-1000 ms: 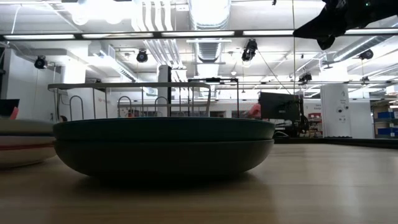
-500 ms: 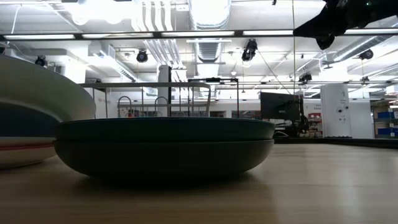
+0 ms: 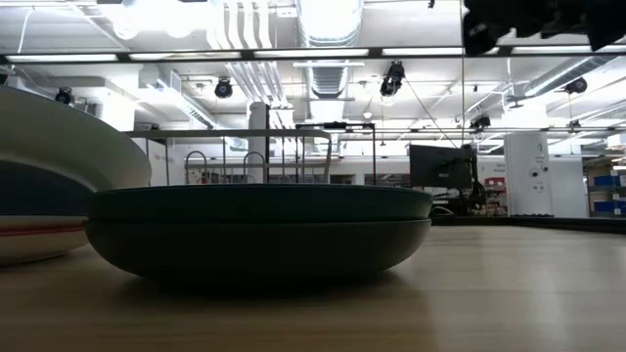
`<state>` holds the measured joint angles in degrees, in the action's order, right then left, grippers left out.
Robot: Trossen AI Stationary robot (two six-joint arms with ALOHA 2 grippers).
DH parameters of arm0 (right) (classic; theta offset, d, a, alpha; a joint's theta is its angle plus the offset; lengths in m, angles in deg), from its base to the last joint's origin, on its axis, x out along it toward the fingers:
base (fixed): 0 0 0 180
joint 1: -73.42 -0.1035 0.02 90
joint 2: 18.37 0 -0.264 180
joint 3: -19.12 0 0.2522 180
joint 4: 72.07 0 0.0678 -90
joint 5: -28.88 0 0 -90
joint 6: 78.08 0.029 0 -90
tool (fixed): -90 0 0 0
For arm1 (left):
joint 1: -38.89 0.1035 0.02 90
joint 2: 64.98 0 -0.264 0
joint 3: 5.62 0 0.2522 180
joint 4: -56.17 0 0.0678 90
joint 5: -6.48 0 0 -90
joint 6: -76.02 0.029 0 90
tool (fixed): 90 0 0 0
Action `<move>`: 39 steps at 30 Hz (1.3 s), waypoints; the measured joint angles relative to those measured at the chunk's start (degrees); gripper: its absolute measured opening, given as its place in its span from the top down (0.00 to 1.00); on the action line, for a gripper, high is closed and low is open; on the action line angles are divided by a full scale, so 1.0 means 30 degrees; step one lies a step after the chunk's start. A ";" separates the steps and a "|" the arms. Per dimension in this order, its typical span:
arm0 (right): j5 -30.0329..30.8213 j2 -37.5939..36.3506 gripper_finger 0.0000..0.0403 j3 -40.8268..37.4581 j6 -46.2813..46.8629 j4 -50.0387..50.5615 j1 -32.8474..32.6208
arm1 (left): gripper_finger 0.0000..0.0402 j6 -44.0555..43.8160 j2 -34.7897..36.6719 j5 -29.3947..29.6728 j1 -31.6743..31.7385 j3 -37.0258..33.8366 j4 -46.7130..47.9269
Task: Sort dishes
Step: Put the light blue patterned plate into the dish rack
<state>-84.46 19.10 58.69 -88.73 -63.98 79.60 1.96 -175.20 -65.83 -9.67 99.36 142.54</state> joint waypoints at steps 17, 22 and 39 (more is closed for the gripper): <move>0.7128 1.1598 1.00 0.5230 -0.3133 -0.3302 -0.4690 | 1.00 -0.0073 0.0007 0.1457 0.0022 0.0000 0.0118; 0.5295 1.4497 1.00 0.7052 -0.4159 -0.3977 -0.4730 | 1.00 -0.0217 0.0036 0.1595 0.0022 0.0000 0.0157; 0.4738 1.7693 0.87 0.8278 -0.4396 -0.4664 -0.4810 | 1.00 -0.0898 0.0036 0.0781 -0.0158 -0.0287 0.2081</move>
<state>-70.25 72.18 83.53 -101.92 -77.98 65.17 -0.74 -175.09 -63.49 -10.14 98.50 148.78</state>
